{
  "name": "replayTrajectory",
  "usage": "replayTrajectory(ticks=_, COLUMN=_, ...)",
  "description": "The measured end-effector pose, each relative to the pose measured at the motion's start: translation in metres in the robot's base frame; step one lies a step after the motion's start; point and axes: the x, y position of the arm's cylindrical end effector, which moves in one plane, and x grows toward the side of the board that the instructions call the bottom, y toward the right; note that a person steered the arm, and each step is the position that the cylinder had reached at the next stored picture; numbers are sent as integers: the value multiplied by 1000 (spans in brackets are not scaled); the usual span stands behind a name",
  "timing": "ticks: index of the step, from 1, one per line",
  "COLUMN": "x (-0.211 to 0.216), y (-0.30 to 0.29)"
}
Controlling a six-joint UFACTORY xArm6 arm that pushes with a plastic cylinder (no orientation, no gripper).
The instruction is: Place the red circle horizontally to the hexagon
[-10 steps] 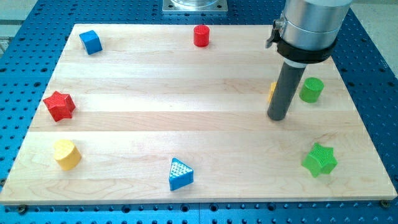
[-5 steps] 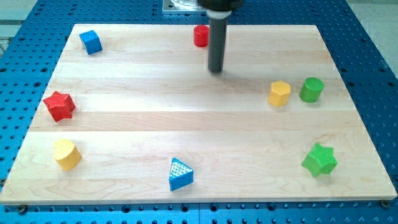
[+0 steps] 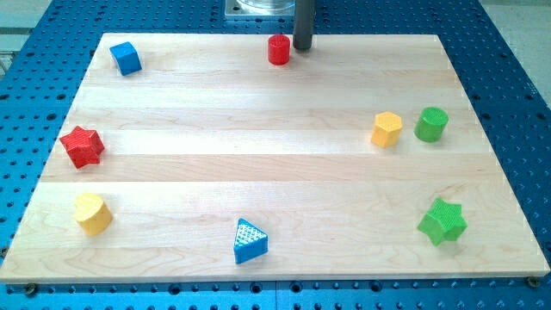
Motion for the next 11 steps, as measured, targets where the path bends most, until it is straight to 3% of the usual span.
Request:
replayTrajectory(ticks=1, x=47, y=-45)
replayTrajectory(ticks=2, x=56, y=-47)
replayTrajectory(ticks=3, x=19, y=-76)
replayTrajectory(ticks=4, x=69, y=-117)
replayTrajectory(ticks=5, x=97, y=-57)
replayTrajectory(ticks=8, x=34, y=-62)
replayTrajectory(ticks=9, x=94, y=4)
replayTrajectory(ticks=10, x=102, y=11)
replayTrajectory(ticks=11, x=102, y=58)
